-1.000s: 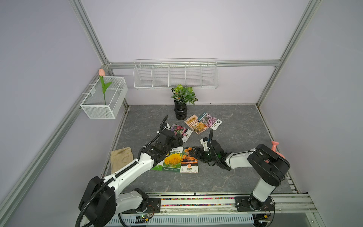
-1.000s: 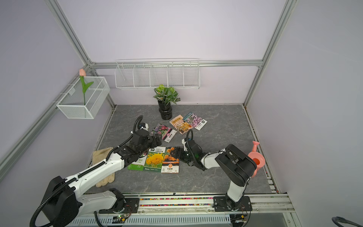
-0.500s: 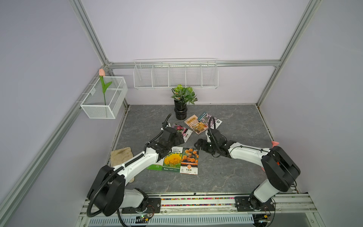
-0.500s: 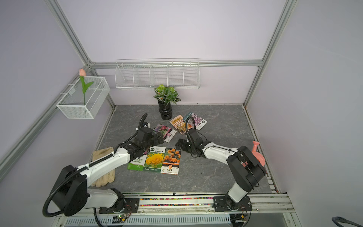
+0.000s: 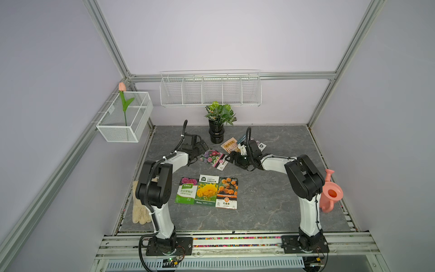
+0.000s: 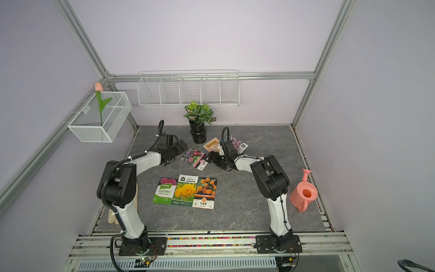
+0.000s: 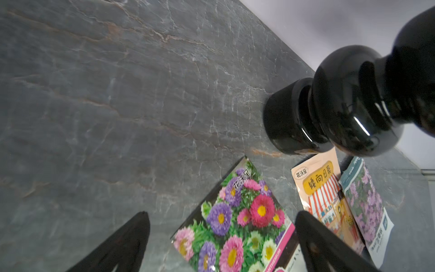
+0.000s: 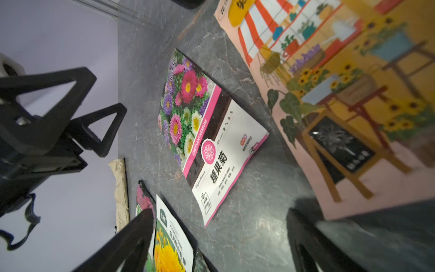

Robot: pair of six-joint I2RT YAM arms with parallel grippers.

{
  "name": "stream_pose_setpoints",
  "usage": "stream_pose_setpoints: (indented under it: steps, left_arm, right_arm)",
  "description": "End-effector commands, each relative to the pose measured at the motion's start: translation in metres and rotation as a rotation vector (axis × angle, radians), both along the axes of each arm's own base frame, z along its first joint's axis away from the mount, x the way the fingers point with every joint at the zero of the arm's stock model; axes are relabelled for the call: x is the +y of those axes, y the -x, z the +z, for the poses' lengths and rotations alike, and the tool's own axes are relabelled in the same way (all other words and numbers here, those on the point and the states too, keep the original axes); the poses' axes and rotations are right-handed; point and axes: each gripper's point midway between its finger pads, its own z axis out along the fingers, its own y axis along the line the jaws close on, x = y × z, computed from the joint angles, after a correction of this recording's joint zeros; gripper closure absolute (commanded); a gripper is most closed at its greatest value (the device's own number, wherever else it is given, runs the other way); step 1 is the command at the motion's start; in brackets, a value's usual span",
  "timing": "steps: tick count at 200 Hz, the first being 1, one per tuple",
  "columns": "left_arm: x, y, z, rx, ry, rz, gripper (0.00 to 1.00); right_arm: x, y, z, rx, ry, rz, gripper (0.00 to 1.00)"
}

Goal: Arrange the seed packets in a row
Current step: Pick up the seed packet from the center of the board.

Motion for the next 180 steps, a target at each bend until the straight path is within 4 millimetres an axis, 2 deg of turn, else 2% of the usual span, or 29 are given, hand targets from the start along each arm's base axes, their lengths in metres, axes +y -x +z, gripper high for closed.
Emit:
stream_pose_setpoints:
  steps: [1, 24, 51, 80, 107, 128, 149, 164, 180]
  left_arm:
    - [-0.019, -0.01, -0.012, 0.036, 0.067, -0.078, 0.01]
    - [-0.024, -0.011, -0.037, 0.092, 0.118, -0.093, 0.03]
    - [-0.045, -0.002, -0.055, 0.131, 0.243, -0.154, 0.08]
    - [-0.06, 0.004, -0.059, 0.125, 0.351, -0.2, 0.14]
    - [-0.067, 0.005, -0.052, 0.116, 0.383, -0.229, 0.27]
    - [-0.069, 0.004, -0.042, 0.101, 0.393, -0.242, 0.3]
    - [-0.072, 0.005, -0.025, 0.071, 0.403, -0.265, 0.29]
    - [-0.075, 0.007, -0.011, 0.046, 0.408, -0.284, 0.27]
    - [-0.083, 0.014, 0.002, 0.026, 0.416, -0.311, 0.19]
  right_arm:
    - [0.01, -0.004, -0.008, 0.034, -0.041, 0.01, 0.1]
    - [0.017, -0.01, -0.017, 0.052, -0.078, 0.002, 0.1]
    - [0.025, -0.015, -0.031, 0.074, -0.109, -0.002, 0.13]
    - [0.03, -0.02, -0.038, 0.076, -0.14, -0.016, 0.22]
    - [0.031, -0.024, -0.031, 0.053, -0.168, -0.025, 0.31]
    - [0.031, -0.027, -0.025, 0.025, -0.179, -0.03, 0.55]
    - [0.026, -0.028, -0.015, -0.018, -0.192, -0.037, 0.91]
    - [0.023, -0.029, -0.005, -0.057, -0.205, -0.03, 0.93]
    - [0.019, -0.029, 0.008, -0.098, -0.228, -0.021, 0.93]
